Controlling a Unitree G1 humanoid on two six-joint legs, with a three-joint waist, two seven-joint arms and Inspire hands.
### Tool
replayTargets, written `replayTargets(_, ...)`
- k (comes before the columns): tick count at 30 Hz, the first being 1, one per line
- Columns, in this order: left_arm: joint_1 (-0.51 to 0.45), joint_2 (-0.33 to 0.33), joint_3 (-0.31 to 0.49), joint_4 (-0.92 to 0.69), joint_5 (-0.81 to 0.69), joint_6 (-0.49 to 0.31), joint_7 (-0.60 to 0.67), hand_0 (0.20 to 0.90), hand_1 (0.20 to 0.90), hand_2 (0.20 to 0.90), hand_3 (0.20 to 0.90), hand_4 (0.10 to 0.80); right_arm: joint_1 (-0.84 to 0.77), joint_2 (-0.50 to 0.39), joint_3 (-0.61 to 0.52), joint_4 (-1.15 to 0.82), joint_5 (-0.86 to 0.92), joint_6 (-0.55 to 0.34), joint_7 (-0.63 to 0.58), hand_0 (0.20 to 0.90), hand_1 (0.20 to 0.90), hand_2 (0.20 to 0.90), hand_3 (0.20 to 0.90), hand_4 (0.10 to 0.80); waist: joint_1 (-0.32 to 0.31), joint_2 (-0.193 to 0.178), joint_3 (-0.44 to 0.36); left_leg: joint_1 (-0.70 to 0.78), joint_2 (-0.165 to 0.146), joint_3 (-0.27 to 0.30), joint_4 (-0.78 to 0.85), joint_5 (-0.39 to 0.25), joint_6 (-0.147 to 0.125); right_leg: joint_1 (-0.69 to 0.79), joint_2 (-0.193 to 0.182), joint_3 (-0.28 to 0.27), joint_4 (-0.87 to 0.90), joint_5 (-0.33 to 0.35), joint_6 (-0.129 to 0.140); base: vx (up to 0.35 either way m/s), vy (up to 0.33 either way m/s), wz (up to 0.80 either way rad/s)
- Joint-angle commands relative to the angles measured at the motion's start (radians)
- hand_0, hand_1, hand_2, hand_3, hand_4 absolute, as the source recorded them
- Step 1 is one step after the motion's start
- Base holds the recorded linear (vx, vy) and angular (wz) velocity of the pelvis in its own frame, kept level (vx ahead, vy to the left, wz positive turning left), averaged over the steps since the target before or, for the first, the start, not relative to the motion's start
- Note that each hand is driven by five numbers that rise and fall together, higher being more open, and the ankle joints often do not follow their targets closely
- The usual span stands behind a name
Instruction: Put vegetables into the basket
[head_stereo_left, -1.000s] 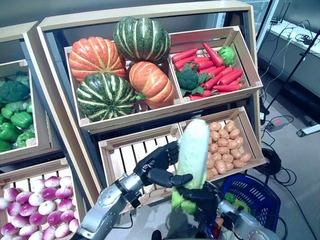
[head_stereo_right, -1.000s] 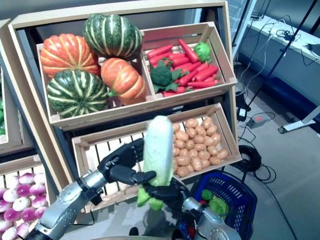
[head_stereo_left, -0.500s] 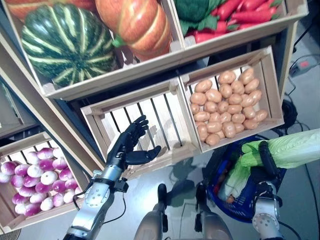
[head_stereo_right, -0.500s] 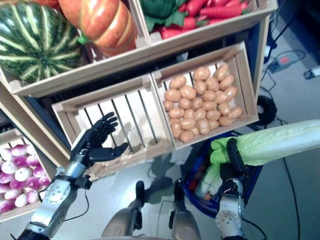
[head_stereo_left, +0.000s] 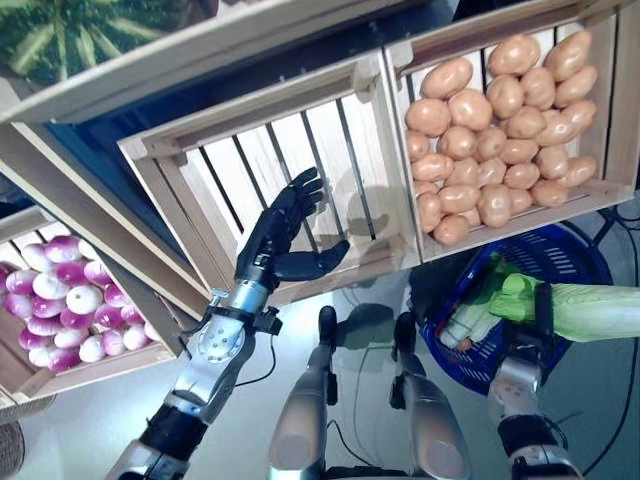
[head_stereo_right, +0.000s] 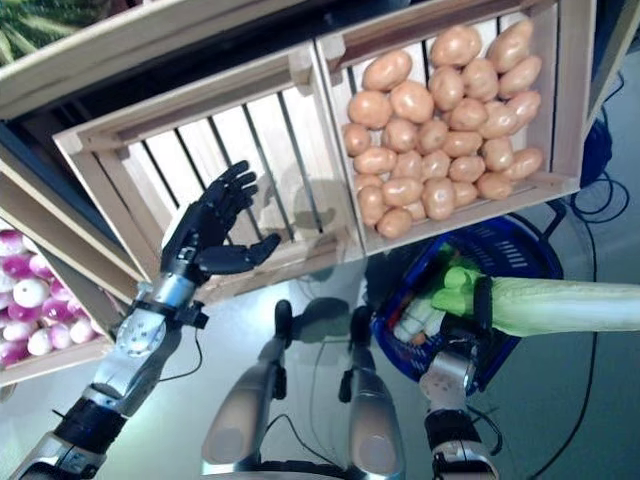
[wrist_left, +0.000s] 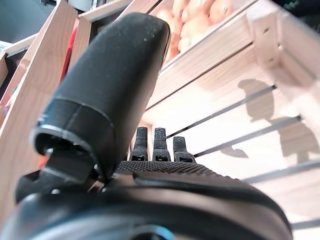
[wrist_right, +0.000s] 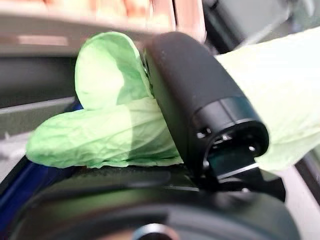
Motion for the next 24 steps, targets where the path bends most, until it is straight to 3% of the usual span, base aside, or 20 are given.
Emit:
replayTargets(1, -0.074, -0.009, 0.042, -0.082, 0.005, -0.172, 0.023, 0.900, 0.900, 0.900, 0.900, 0.800, -0.025, -0.104, -0.057, -0.002, 0.016, 0.025, 0.019, 0.300, 0.300, 0.300, 0.300, 0.400, 0.015, 0.004, 0.011, -0.150, -0.069, -0.037, 0.114, -0.029, -0.021, -0.099, -0.039, -0.027, 0.191, -0.052, -0.001, -0.042, -0.015, 0.09)
replayTargets(2, -0.091, -0.016, 0.035, -0.081, 0.010, -0.177, 0.033, 0.900, 0.900, 0.900, 0.900, 0.800, -0.064, -0.116, -0.047, 0.036, -0.029, 0.033, -0.047, 0.300, 0.300, 0.300, 0.300, 0.400, 0.018, 0.008, 0.011, -0.183, -0.078, -0.038, 0.137, -0.032, -0.019, -0.134, -0.045, -0.028, 0.213, -0.053, -0.001, -0.043, -0.012, 0.13)
replayTargets(5, -0.121, -0.028, 0.022, -0.081, 0.036, -0.177, 0.057, 0.900, 0.900, 0.900, 0.900, 0.800, -0.159, -0.173, -0.054, 0.185, -0.088, 0.165, -0.184, 0.300, 0.300, 0.300, 0.300, 0.400, 0.038, 0.018, 0.011, -0.256, -0.096, -0.038, 0.186, -0.043, -0.009, -0.220, -0.060, -0.025, 0.268, -0.060, 0.000, -0.043, -0.012, 0.14)
replayTargets(11, -0.145, -0.025, 0.007, -0.055, 0.070, -0.193, 0.099, 0.900, 0.900, 0.900, 0.900, 0.800, -0.244, -0.236, -0.097, 0.360, -0.003, 0.315, -0.287, 0.300, 0.300, 0.300, 0.300, 0.400, 0.061, 0.022, 0.011, -0.342, -0.105, -0.053, 0.249, -0.054, 0.001, -0.315, -0.068, -0.018, 0.330, -0.066, 0.000, -0.020, -0.034, 0.21)
replayTargets(17, -0.155, -0.009, -0.004, -0.064, 0.114, -0.176, 0.159, 0.900, 0.900, 0.900, 0.900, 0.800, -0.288, -0.293, -0.073, 0.415, -0.246, 0.481, -0.505, 0.300, 0.300, 0.300, 0.300, 0.400, 0.068, 0.033, 0.011, -0.434, -0.109, -0.062, 0.315, -0.062, 0.008, -0.412, -0.072, 0.000, 0.383, -0.065, -0.004, -0.027, -0.028, 0.11)
replayTargets(19, -0.151, -0.005, 0.001, -0.059, 0.119, -0.187, 0.160, 0.900, 0.900, 0.900, 0.900, 0.800, -0.279, -0.306, -0.077, 0.454, -0.305, 0.515, -0.521, 0.300, 0.300, 0.300, 0.300, 0.400, 0.069, 0.033, 0.011, -0.452, -0.110, -0.065, 0.325, -0.065, 0.011, -0.431, -0.071, 0.003, 0.391, -0.063, -0.005, -0.031, -0.041, 0.06)
replayTargets(24, -0.146, 0.009, 0.004, -0.058, 0.152, -0.190, 0.196, 0.900, 0.900, 0.900, 0.900, 0.800, -0.269, -0.323, -0.097, 0.510, -0.230, 0.558, -0.535, 0.300, 0.300, 0.300, 0.300, 0.400, 0.071, 0.034, 0.011, -0.490, -0.115, -0.070, 0.344, -0.068, 0.018, -0.471, -0.063, 0.013, 0.406, -0.058, -0.006, -0.028, -0.042, 0.06)
